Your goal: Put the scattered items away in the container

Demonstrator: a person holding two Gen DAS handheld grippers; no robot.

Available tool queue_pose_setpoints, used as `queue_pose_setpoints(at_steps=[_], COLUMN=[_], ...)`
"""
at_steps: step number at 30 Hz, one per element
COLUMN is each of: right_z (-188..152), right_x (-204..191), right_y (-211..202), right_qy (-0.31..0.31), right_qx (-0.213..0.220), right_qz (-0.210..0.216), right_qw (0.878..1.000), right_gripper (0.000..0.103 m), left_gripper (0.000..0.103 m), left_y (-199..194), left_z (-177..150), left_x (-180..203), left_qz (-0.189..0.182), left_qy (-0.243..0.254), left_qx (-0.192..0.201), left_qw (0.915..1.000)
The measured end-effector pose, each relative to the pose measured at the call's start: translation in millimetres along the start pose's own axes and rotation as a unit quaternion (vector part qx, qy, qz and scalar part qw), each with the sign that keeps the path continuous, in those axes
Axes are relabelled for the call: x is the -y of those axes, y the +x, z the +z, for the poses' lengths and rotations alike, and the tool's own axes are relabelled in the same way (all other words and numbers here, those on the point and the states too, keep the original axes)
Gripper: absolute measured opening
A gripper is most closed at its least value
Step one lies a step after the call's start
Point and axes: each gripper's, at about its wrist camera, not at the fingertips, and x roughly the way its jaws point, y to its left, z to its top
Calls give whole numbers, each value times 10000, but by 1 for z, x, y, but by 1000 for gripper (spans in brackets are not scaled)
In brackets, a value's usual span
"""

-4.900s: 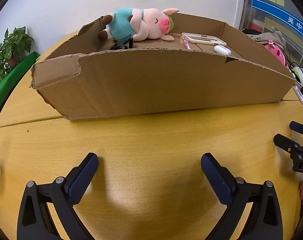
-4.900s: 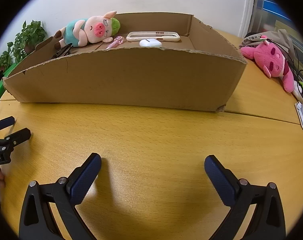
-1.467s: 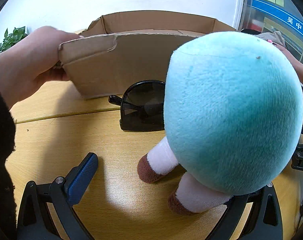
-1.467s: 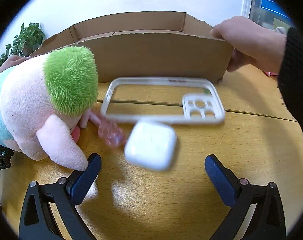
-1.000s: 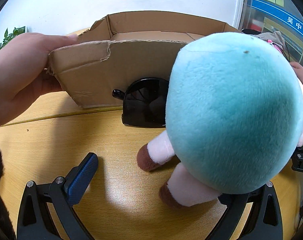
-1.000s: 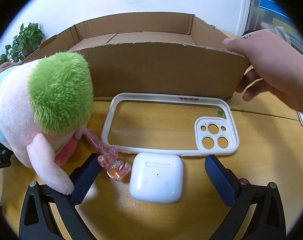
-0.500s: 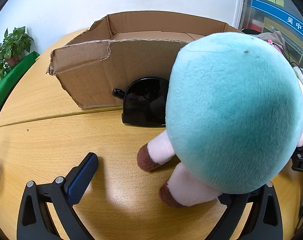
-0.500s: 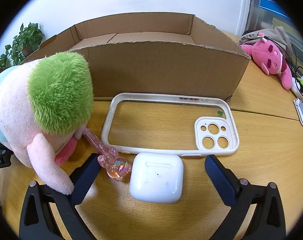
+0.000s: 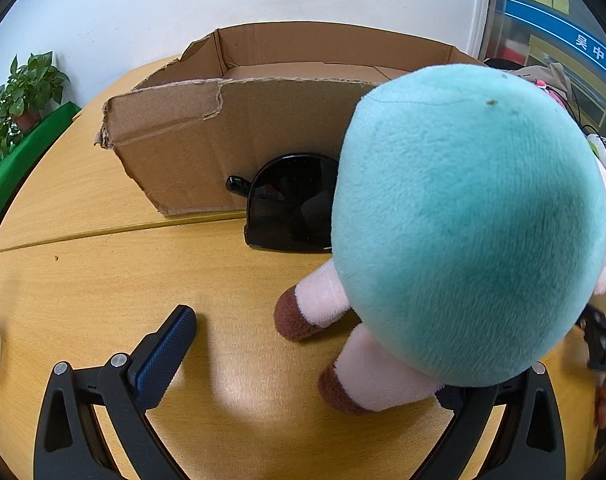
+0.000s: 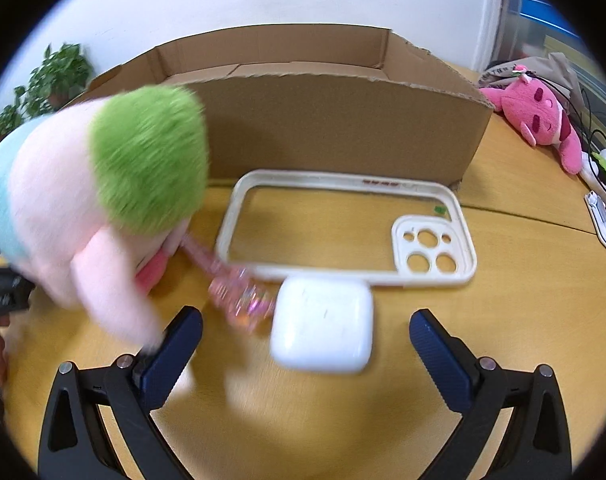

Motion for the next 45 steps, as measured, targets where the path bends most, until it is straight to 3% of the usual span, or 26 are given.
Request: queue_pose_setpoints(at_steps=[6, 10, 15, 28, 45], right_z=[-17, -22, -12, -6, 0], right_x=[-1, -8, -16, -18, -21], right_y=[-18, -49, -86, -131, -143], right_qy=[-164, -126, -66, 64, 38], right_qx=[-120, 184, 635, 961, 947], right_qz=[111, 108, 308, 338, 569], right_qw=[9997, 9997, 9975, 9948, 9939], right_gripper=[103, 103, 103, 103, 103], left_gripper=[103, 103, 103, 103, 103], left_y=[-18, -63, -92, -135, -138], left_z=[-7, -11, -3, -8, 0], left_x=[0, 3, 5, 30, 35], left_qz=[30, 78, -408, -715, -907], left_qy=[-60, -146, -306, -104, -184], left_qx=[-63, 589, 873, 1049, 777], left_qw=[10000, 9981, 9949, 9919, 9927])
